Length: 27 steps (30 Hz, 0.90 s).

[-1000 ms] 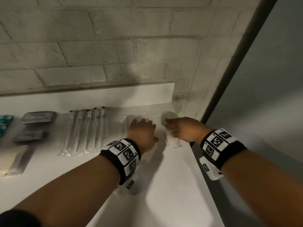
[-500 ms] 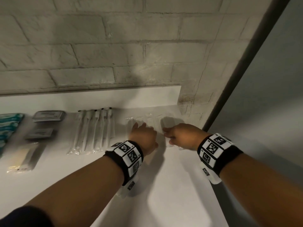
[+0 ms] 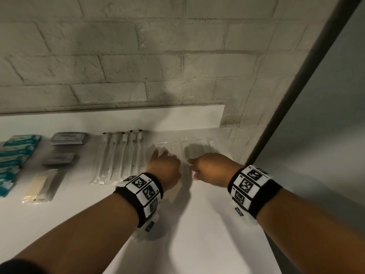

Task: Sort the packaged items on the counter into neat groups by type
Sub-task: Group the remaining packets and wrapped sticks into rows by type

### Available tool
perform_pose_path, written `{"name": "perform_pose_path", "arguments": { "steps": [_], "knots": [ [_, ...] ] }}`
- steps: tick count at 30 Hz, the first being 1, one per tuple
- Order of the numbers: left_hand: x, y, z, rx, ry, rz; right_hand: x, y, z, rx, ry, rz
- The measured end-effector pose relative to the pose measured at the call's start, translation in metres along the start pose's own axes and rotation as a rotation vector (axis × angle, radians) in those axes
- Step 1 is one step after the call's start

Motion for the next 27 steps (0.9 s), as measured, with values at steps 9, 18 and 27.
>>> {"name": "perform_pose_path", "arguments": {
  "steps": [9,18,27],
  "knots": [
    [-0.007,-0.007,-0.011,-0.025,-0.041,0.064,-0.006,-0.002,-0.004,-0.011,0.045,0.075],
    [0.001,-0.025,-0.023,-0.072,0.035,-0.029,-0.006,0.0,-0.042,-0.104,-0.031,0.045],
    [0.0,-0.027,-0.023,-0.055,0.06,-0.008,-0.006,-0.001,-0.039,-0.09,0.026,0.056]
  ]
}}
Point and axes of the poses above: each hand's wrist, its own y-axis towards the middle knuckle, its own x-axis out of the palm, z = x × y, the point moved 8 cm from there along y, towards the middle knuckle, and after that the axes turned 13 degrees about -y, right-handed, at the moved point
